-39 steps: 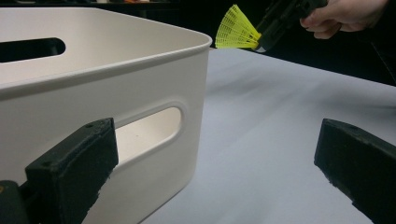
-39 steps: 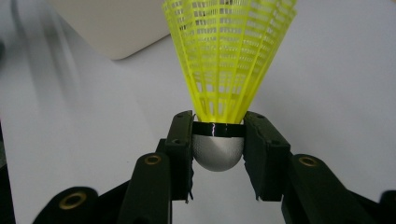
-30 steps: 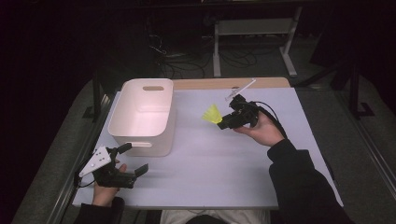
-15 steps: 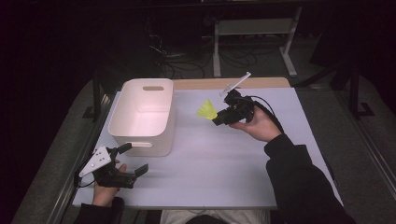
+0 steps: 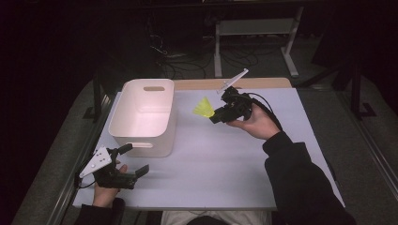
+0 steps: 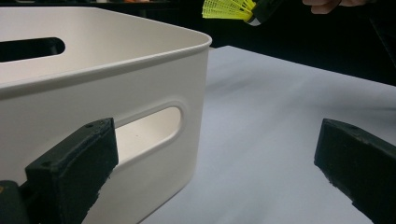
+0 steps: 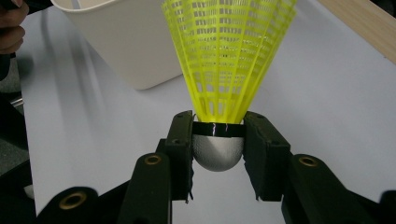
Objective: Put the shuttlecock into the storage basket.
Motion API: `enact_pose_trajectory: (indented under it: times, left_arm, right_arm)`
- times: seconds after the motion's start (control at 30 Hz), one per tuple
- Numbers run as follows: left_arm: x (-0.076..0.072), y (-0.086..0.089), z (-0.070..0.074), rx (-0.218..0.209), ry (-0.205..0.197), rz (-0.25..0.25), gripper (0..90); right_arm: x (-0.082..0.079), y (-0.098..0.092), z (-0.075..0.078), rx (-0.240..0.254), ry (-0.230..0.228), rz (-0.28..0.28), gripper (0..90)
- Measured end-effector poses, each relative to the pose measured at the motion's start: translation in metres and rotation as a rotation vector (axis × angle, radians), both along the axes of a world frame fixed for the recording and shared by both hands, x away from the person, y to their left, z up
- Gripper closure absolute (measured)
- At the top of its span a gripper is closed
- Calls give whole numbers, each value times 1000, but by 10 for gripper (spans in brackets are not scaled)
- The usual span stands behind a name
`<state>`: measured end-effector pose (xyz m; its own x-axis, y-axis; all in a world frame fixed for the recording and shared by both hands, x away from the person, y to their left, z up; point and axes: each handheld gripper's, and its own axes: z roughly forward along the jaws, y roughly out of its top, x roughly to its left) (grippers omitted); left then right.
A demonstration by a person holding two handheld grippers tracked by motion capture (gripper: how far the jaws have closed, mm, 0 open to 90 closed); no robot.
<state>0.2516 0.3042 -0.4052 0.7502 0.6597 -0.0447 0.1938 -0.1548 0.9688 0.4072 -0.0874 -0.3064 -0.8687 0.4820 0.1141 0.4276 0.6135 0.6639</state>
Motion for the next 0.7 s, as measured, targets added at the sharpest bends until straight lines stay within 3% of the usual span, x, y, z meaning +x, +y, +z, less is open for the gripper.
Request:
enact_pose_trajectory:
  times: [0.7]
  left_arm:
    - [0,0,0,1,0,-2,0]
  right_arm:
    - [-1,20,17,4,-25,40,631]
